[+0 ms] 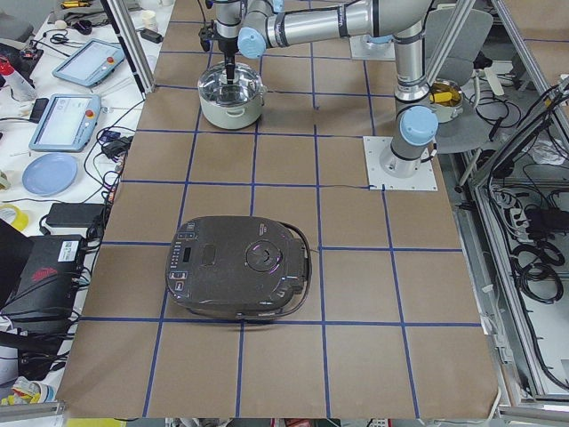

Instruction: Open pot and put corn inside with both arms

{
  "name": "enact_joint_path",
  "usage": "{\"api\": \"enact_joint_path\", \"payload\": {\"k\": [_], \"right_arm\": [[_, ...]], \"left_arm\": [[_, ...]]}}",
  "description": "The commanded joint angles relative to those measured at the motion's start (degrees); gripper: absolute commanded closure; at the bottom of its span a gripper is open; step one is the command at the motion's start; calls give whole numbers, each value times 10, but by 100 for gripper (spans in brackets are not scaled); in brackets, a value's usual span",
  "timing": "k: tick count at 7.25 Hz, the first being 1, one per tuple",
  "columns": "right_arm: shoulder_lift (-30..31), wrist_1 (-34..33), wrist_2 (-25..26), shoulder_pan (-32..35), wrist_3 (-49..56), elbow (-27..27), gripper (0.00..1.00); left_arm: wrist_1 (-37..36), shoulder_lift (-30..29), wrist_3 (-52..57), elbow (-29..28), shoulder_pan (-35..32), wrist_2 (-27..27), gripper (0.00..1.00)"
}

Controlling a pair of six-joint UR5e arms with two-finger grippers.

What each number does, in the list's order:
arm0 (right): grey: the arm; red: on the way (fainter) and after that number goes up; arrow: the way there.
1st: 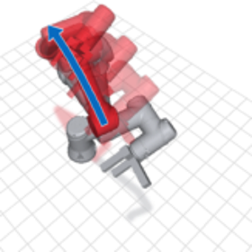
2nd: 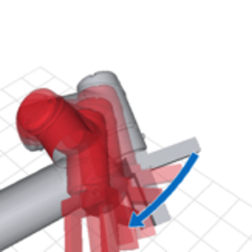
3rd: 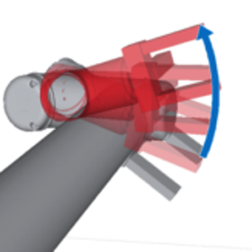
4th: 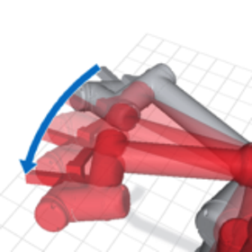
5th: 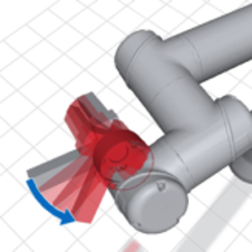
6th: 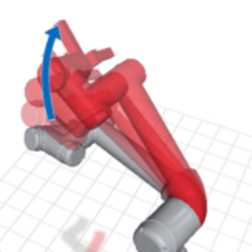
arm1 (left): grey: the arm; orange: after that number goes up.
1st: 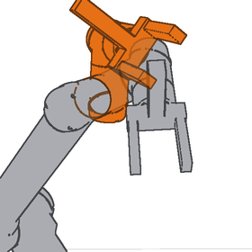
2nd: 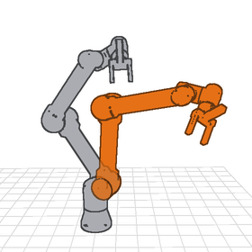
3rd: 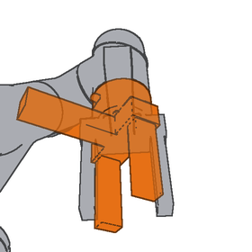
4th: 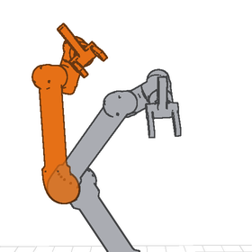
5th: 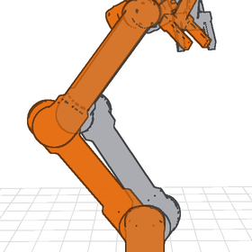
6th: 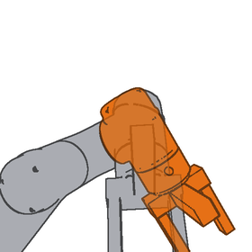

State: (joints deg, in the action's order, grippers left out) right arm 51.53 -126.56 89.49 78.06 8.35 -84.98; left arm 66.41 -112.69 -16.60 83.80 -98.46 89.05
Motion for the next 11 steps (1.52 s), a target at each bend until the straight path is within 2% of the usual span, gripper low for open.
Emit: {"api": "enact_joint_path", "payload": {"k": [1, 2, 3, 4, 5, 6, 7, 8, 9, 10, 11], "right_arm": [[1, 0, 0, 0, 0, 0, 58], [4, 3, -2, 0, 0, 0, 76], [7, 4, -3, 0, 1, 3, 83], [25, 10, -2, 1, 3, 7, 83], [63, 49, -4, 4, 21, 8, 83], [89, 75, -12, 9, 24, 11, 83], [98, 88, -47, 23, 23, 15, 83], [111, 87, -46, 56, 16, 22, 83], [123, 107, -40, 88, 5, 41, 82], [124, 152, -42, 109, -28, 69, 81], [124, 171, -42, 141, -69, 98, 80]], "left_arm": [[-11, -16, -13, -5, -12, 1, 0], [-20, -22, -15, -10, -14, 1, 0], [-21, -24, -12, -11, -16, 1, 0], [-21, -26, -12, -11, -16, 1, 19], [-21, -26, -11, -11, -17, 1, 38], [-21, -25, -9, -10, -18, 1, 51], [-20, -24, -10, -12, -18, 1, 72], [-21, -24, -11, -14, -18, 2, 90], [-20, -23, -10, -21, -18, 3, 100], [-15, -22, -9, -35, -17, 6, 100], [12, -19, 21, -62, -13, 12, 100]]}}
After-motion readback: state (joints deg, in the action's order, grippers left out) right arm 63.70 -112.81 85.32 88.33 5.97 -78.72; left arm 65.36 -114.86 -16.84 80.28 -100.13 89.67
